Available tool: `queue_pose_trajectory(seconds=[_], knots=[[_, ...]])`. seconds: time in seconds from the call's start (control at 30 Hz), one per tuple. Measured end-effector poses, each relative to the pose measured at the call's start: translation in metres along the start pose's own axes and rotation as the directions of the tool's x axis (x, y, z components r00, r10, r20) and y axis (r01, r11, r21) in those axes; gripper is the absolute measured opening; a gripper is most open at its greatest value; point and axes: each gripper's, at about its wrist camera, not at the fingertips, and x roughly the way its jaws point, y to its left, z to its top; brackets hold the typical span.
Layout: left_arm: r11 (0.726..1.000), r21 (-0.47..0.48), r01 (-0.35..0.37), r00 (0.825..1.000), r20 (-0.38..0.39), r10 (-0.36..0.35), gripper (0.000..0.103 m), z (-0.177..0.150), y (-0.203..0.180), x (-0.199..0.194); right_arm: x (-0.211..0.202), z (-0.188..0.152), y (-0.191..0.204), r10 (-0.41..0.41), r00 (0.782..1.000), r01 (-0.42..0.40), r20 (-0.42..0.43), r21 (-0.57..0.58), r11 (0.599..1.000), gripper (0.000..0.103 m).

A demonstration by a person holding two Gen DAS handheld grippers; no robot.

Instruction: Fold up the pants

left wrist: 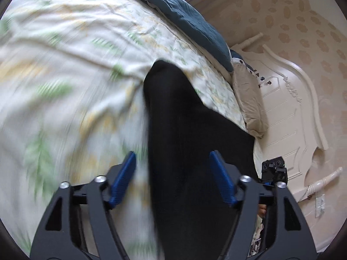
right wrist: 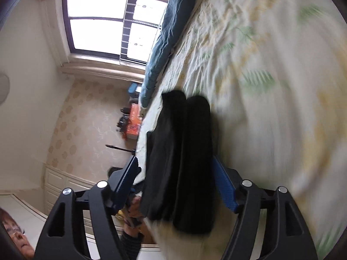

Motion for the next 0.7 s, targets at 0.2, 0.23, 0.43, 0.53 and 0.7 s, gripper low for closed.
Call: queue_pose_trajectory(seconds=[0.2, 0.23, 0.43, 0.53, 0.7], knots=[[0.997, -0.045, 0.066, 0.998, -0.006, -0.067, 0.079, -0.047, -0.004, -0.02, -0.015, -0.039, 0.002, 0.05, 0.997, -0.051, 0.052, 0.022, 0.998, 0.079], [0.996, -0.047, 0.073, 0.997, -0.01, -0.073, 0.079, -0.05, -0.006, -0.019, -0.013, -0.039, 0.002, 0.049, 0.997, -0.051, 0.059, 0.017, 0.999, 0.08], [0.997, -0.041, 0.066, 0.997, -0.022, -0.067, 0.08, -0.055, -0.016, -0.004, 0.011, -0.035, 0.012, 0.017, 1.0, -0.017, 0.01, -0.014, 1.0, 0.08], [1.0, -0.028, 0.008, 0.999, -0.054, -0.01, 0.053, -0.057, -0.023, 0.007, 0.02, -0.037, 0.016, -0.081, 0.996, 0.08, -0.026, -0.036, 0.996, 0.052], [0.995, -0.094, 0.021, 0.998, -0.05, -0.026, 0.03, -0.058, -0.016, 0.004, 0.02, -0.036, 0.014, -0.099, 0.994, 0.099, -0.036, -0.021, 0.995, 0.036]])
